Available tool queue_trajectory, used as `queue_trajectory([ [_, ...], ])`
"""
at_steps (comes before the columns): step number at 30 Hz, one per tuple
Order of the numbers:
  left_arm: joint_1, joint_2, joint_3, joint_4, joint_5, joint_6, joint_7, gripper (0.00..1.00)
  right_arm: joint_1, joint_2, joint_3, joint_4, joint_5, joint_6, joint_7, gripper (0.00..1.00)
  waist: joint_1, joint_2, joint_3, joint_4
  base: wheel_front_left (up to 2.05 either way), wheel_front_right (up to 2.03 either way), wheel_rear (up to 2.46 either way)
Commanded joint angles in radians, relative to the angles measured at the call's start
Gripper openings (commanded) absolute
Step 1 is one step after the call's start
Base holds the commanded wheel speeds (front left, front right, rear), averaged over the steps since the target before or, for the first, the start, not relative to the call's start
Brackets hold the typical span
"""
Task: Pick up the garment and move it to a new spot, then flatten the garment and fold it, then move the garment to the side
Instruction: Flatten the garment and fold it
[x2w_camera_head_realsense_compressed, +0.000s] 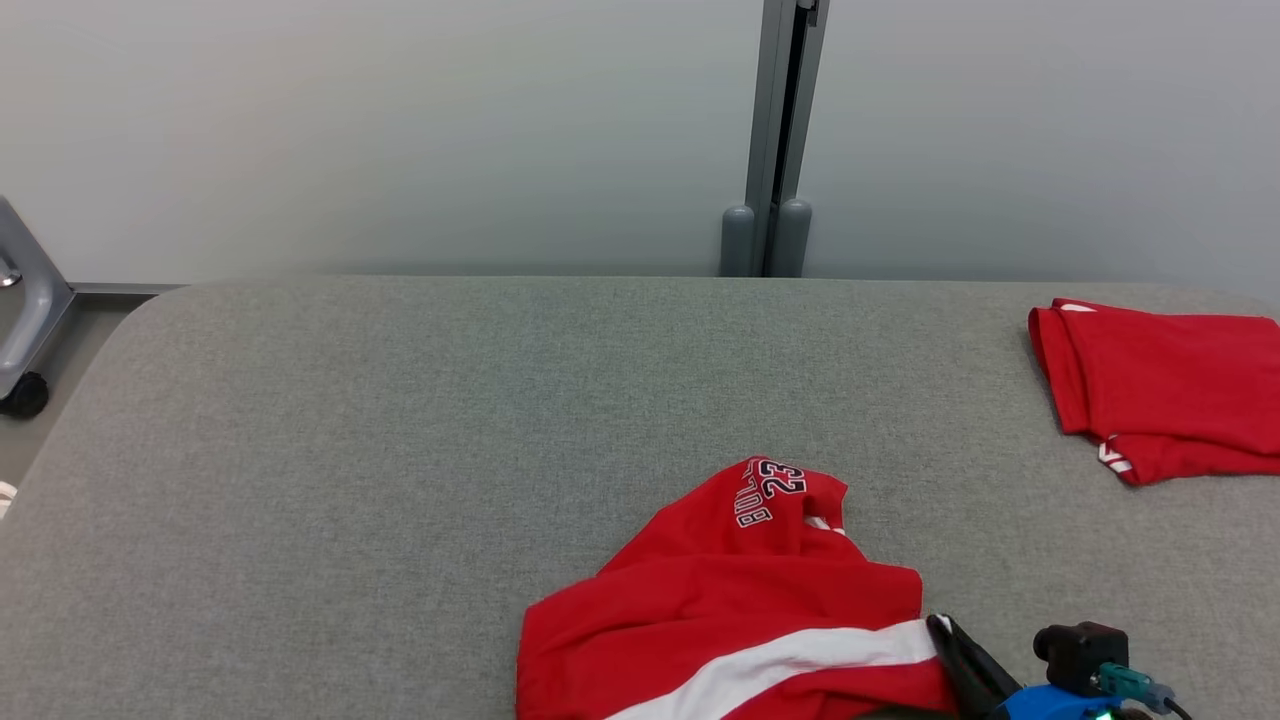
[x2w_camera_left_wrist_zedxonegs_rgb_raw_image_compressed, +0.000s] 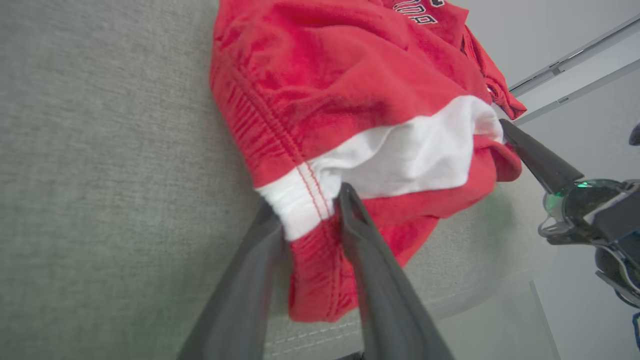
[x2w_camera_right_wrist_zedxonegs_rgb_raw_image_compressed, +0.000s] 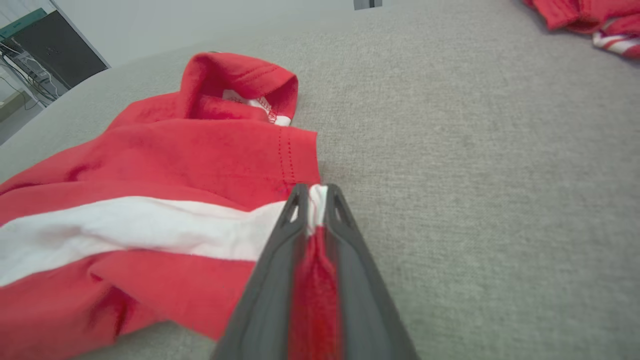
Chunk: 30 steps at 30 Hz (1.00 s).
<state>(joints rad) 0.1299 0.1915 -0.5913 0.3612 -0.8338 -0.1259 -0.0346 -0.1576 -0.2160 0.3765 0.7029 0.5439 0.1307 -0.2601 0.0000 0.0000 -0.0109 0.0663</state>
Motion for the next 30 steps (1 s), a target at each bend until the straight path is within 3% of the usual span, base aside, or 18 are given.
queue_trajectory([
  [1, -0.017, 0.007, -0.001, -0.002, -0.017, -0.008, -0.016, 0.00, -0.006, -0.010, 0.000, -0.001, 0.026, 0.000, -0.006, 0.00, 0.0000, 0.0000, 0.001, 0.001, 0.00, 0.00, 0.00],
  [10, -0.069, 0.018, -0.015, -0.066, -0.050, -0.008, -0.085, 0.00, -0.001, -0.033, -0.023, -0.117, 0.030, 0.000, -0.006, 0.00, 0.0000, 0.0000, 0.000, -0.004, 0.00, 0.00, 0.00],
  [16, -0.217, 0.061, 0.029, -0.157, -0.066, -0.008, -0.080, 0.00, -0.112, -0.039, -0.032, -0.198, 0.028, 0.000, -0.006, 0.00, 0.0000, 0.0000, 0.017, -0.014, 0.00, 0.00, 0.00],
  [22, -0.546, 0.095, 0.079, -0.142, -0.087, -0.008, -0.017, 0.00, -0.421, -0.033, 0.001, -0.136, 0.040, 0.000, -0.002, 0.00, 0.0000, 0.0000, 0.111, -0.023, 0.00, 0.00, 0.00],
  [30, -1.107, 0.082, 0.093, 0.068, -0.140, -0.008, 0.006, 0.00, -0.973, 0.000, 0.005, 0.091, 0.053, 0.000, 0.001, 0.00, 0.0000, 0.0000, 0.272, -0.032, 0.00, 0.00, 0.00],
])
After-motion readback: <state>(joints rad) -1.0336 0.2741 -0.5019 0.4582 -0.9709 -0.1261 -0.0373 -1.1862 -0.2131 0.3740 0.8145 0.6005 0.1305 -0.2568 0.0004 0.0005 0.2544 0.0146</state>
